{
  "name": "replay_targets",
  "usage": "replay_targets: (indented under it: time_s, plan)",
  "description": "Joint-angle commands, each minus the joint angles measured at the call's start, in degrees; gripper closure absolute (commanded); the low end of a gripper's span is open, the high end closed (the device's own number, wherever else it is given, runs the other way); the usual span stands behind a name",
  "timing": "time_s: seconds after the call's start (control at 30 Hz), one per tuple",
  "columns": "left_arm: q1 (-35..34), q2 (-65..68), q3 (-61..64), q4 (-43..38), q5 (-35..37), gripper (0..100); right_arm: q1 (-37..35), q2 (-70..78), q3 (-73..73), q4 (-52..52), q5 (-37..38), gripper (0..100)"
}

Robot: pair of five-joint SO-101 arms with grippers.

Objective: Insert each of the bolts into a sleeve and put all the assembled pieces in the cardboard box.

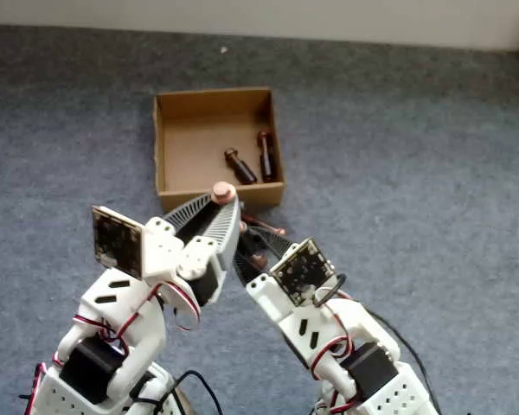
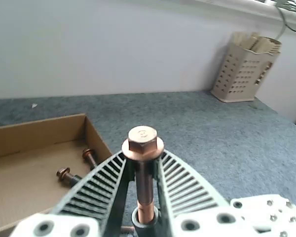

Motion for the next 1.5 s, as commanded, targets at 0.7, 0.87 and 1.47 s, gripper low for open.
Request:
replay_targets:
  time_s: [0.7,0.87,1.47]
  plan:
    - [-2.07,0.31,2.86,-7.30,-11.60,85,12.35,-1.10,-0.75,-2.59,-0.09,99.2]
    - [-10.24,0.31,3.12,-7.30,-17.67,85,13.76,-1.10,-0.75,-2.59,-0.09,99.2]
    - [-36.00,0.22,26.68,-7.65,-18.02,85,18.59,-0.66,2.07,-2.59,0.00,99.2]
